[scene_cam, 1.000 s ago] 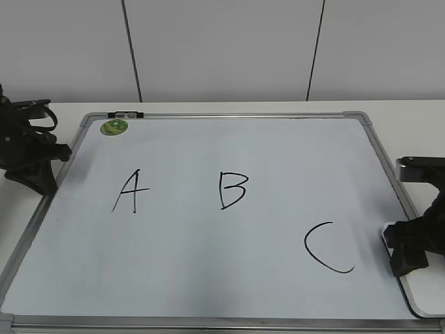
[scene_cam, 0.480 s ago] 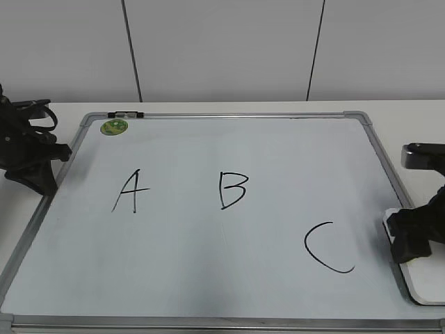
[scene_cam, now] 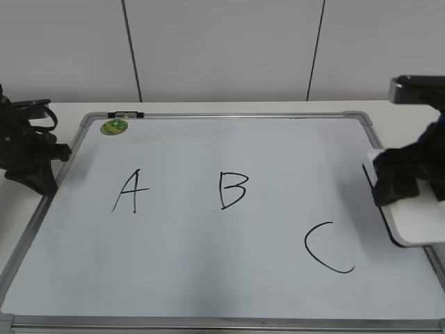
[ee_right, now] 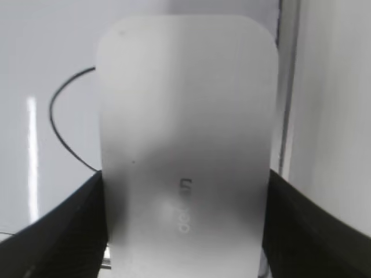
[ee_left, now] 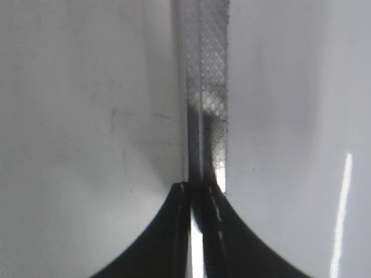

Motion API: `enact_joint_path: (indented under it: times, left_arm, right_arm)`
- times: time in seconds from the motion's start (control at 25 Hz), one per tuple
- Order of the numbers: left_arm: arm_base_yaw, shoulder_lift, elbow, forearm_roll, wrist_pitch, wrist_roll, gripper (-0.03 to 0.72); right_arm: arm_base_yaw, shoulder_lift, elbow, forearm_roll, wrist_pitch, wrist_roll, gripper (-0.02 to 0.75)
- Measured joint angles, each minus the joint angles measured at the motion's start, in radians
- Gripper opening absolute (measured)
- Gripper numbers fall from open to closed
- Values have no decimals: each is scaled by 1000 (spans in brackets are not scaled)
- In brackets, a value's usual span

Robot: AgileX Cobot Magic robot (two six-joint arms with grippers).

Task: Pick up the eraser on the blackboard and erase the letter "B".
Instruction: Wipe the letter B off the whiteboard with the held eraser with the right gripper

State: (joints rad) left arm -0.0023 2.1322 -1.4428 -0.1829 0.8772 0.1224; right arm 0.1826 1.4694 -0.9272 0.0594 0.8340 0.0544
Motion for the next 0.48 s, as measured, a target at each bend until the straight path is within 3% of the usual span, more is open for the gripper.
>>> enact_joint_path:
  times: [0.48]
  left_arm:
    - [0,0,0,0,0,0,11]
  right_arm:
    - [224,195,-443,-24,223,0,555]
